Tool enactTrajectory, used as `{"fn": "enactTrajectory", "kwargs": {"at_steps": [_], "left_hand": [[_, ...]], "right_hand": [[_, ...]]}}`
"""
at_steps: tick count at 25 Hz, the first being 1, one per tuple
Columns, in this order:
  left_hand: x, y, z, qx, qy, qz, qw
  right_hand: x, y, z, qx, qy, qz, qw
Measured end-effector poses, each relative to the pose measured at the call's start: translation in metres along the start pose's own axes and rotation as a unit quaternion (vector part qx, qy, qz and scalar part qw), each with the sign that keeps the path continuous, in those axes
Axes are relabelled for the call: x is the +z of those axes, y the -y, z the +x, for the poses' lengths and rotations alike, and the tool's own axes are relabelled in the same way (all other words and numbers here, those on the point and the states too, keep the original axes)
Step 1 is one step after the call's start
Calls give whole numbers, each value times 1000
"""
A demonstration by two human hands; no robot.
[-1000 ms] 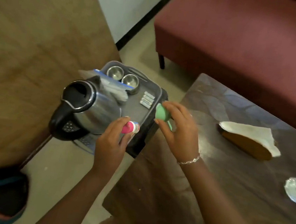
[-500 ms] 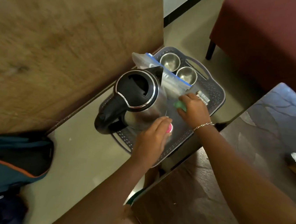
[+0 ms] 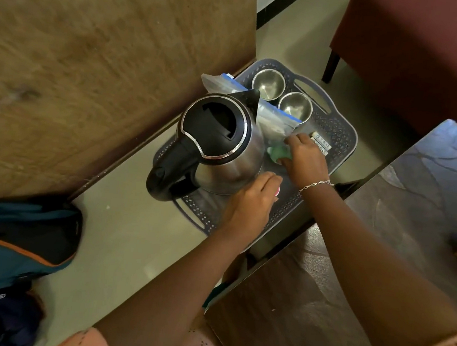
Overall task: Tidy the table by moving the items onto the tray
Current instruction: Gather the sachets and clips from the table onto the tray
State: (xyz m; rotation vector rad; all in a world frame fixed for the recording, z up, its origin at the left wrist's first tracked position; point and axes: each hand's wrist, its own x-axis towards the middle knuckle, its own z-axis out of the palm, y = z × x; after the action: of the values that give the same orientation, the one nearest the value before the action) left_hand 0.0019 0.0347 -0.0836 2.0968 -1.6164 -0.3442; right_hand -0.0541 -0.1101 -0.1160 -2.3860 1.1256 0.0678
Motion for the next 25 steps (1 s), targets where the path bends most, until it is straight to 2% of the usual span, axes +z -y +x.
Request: {"fn": "enactTrajectory", "kwargs": {"at_steps": [4, 10, 11, 13, 16, 20, 25], "left_hand": [[8, 3, 2, -10, 29, -6, 1000], [18, 5, 6, -18, 49, 24, 998], [20, 5, 9, -16, 55, 35, 998], [22, 1, 15, -11, 72, 57, 996], [28, -7, 31, -13, 84, 60, 995], [36, -20, 50, -76, 127, 31, 989], [35, -18, 59, -73, 168, -29, 983]], "right_hand": [[-4, -9, -7, -8, 22, -63, 998], [-1, -9, -18, -41, 96, -113, 988], [-4, -9, -19, -24, 76, -85, 993], [-15, -12, -22, 36, -17, 2, 999], [-34, -22, -36, 96, -145, 99, 980], [-44, -34, -59, 106, -200, 131, 965], [-44, -50, -86, 128, -228, 123, 957]]}}
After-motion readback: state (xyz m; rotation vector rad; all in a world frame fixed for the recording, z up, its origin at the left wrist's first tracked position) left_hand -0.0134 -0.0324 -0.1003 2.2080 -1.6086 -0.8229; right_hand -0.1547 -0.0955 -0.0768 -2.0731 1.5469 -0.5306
